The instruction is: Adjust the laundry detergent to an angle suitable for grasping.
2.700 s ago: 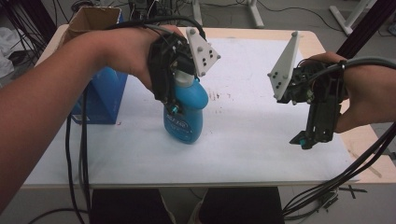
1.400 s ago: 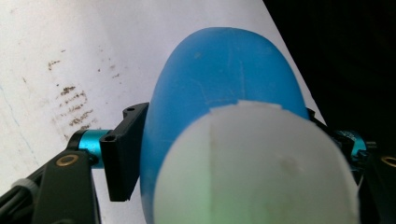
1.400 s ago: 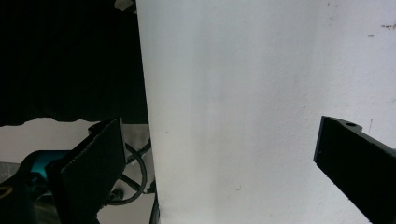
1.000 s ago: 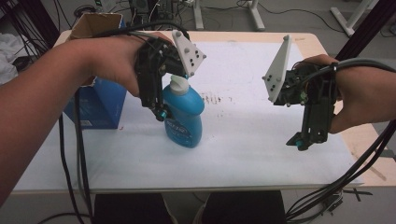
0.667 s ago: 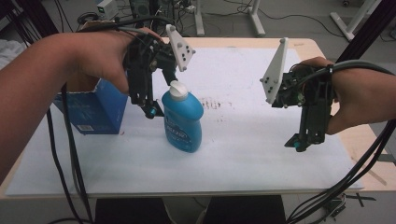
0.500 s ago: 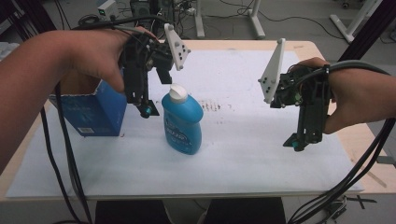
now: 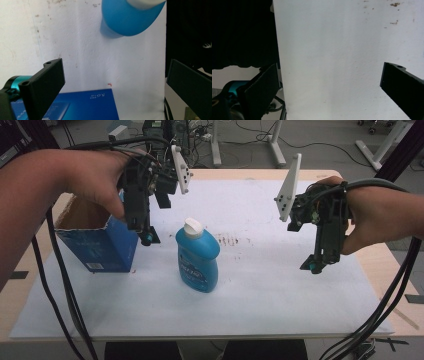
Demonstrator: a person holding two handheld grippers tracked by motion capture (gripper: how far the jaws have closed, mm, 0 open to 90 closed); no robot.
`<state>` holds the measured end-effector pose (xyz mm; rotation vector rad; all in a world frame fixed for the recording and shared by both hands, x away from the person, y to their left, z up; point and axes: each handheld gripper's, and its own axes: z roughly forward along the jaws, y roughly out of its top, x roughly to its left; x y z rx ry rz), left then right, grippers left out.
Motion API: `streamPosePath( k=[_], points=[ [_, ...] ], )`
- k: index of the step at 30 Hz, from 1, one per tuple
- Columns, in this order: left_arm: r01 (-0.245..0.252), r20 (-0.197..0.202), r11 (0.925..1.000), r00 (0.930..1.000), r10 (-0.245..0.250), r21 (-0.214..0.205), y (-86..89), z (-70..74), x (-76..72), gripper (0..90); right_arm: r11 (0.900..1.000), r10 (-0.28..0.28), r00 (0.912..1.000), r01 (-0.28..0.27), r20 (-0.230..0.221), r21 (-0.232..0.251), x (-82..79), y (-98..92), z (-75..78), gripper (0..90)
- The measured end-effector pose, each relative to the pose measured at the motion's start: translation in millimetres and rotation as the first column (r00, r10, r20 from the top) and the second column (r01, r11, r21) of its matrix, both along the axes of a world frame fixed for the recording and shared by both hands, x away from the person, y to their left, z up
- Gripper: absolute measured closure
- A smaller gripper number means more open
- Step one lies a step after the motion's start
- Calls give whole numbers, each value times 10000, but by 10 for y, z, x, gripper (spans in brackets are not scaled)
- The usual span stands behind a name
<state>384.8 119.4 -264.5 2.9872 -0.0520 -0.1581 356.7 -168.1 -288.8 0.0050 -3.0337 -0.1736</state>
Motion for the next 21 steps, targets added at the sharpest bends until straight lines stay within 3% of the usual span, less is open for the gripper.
streamPosePath(
  k=[11, 21],
  points=[
    [-564, -2, 9974, 9984, 564, 454, -36, -35, 235, 16, 9998, -2, 9999, -1, -151, -214, 102, 60, 26, 17],
    [-691, 10, 9957, 9976, 692, 609, -75, 10, 374, 16, 9995, 168, 9997, -173, -161, -257, 101, 113, 1, 17]
  ],
)
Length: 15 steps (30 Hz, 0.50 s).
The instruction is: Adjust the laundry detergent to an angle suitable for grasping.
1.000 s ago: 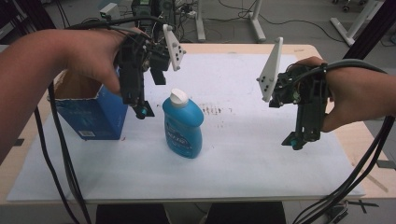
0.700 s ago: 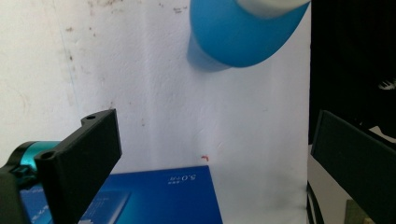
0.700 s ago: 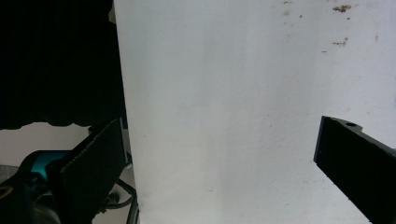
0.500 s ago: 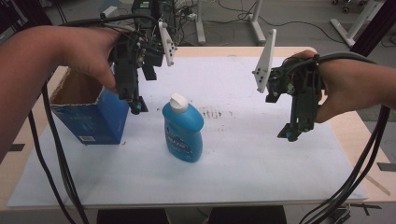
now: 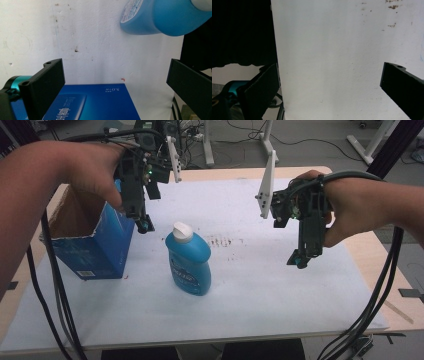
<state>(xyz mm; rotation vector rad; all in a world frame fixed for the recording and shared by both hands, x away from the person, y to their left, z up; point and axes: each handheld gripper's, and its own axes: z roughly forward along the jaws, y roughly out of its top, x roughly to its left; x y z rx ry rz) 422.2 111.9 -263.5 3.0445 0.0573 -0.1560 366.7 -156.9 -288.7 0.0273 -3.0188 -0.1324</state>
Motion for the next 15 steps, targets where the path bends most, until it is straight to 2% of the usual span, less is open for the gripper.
streamPosePath(
  k=[5, 11, 15],
  points=[
    [-84, -59, 9999, 9999, 85, 123, -15, 59, 29, 17, 10000, 11, 10000, -11, 14, -43, 4, 8, -9, 17],
    [-44, 48, 9999, 10000, 43, 150, -40, 236, 43, 17, 9999, -103, 9999, 103, -4, -7, 5, 14, -24, 17],
    [-48, 36, 9999, 10000, 48, 135, -53, 303, 36, 17, 9999, -128, 9999, 128, -7, 0, 4, 15, -24, 17]
  ],
)
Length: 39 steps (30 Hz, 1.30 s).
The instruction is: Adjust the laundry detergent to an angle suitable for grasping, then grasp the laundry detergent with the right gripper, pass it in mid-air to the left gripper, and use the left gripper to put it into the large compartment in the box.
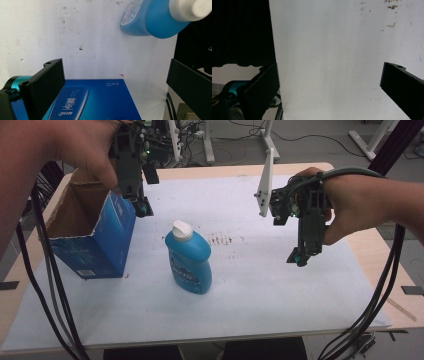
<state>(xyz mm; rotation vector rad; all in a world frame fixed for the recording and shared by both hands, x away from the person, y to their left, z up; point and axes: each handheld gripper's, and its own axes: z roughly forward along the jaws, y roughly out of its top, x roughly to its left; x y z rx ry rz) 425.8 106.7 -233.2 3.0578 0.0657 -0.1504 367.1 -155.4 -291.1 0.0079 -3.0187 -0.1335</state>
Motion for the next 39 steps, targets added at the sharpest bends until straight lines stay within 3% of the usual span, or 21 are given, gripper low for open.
streamPosePath(
  k=[11, 20, 26, 29, 34, 39],
  points=[
    [-147, 129, 9999, 9998, 147, -37, 9, 103, -68, 17, 9997, 249, 9996, -249, 109, 7, -14, 0, 12, 17],
    [-160, 242, 9998, 9996, 162, -91, 74, 137, -97, 17, 9999, 152, 9998, -152, 96, -5, -10, 48, 17, 17],
    [-207, 225, 9998, 9995, 207, -13, 88, 123, -89, 17, 9997, 189, 9997, -186, 178, -157, -26, 69, 32, 17],
    [-127, 228, 9998, 9997, 130, -140, 51, 125, -69, 17, 9998, 179, 9995, -179, 246, -4, -45, 55, 79, 17],
    [-44, 154, 10000, 9999, 43, 65, 5, 79, -58, 17, 10000, 45, 9996, -44, 268, -57, -35, 13, 79, 17],
    [-60, 191, 10000, 9998, 60, 18, 25, 77, -42, 17, 10000, -61, 9995, 60, 306, 51, -41, -5, 76, 17]
  ],
)
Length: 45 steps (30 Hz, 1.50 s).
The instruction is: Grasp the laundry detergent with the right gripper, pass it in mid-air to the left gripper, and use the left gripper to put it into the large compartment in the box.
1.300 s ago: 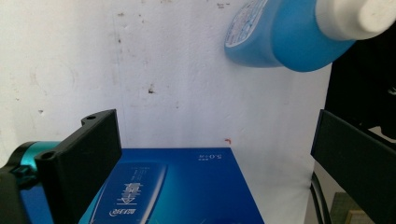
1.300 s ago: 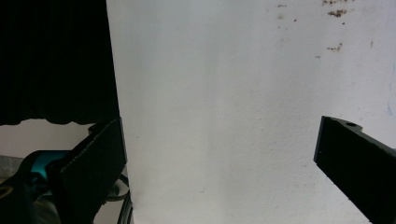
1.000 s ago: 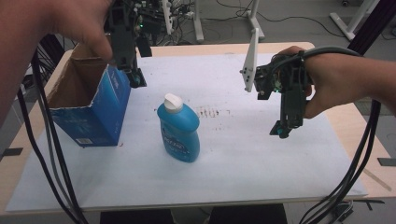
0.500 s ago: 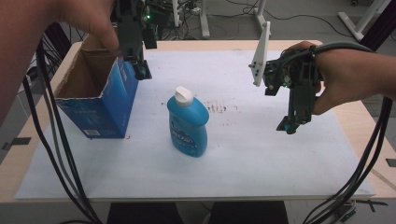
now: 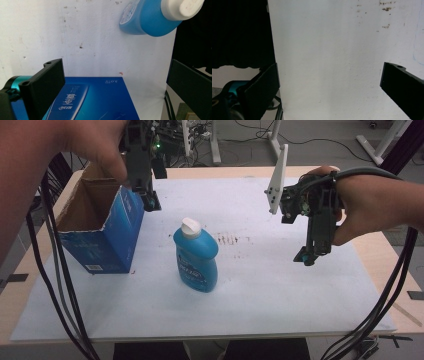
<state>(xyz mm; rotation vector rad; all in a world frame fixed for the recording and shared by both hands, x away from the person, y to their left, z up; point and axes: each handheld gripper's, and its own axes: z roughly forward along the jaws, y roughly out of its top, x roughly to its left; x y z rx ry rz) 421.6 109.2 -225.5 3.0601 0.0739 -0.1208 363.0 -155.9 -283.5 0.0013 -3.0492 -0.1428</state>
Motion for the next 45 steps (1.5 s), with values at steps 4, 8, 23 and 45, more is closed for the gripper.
streamPosePath(
  k=[4, 8, 23, 45],
  points=[
    [-47, 27, 10000, 10000, 46, 42, 32, 2, -2, 17, 9998, -188, 9998, 188, -35, 110, -22, -20, -22, 17],
    [-39, 51, 10000, 10000, 39, 23, 41, 13, -19, 17, 9982, -359, 9992, 368, -198, 465, -84, -55, -29, 17],
    [18, -15, 10000, 10000, -18, 64, 55, -42, -5, 17, 9189, -1810, 9779, 2059, -1043, 3365, -340, -127, -251, 17],
    [65, -55, 10000, 10000, -65, 12, 71, -91, -7, 17, 7676, -2707, 9529, 2995, -1370, 5666, -429, 247, -776, 17]
  ],
)
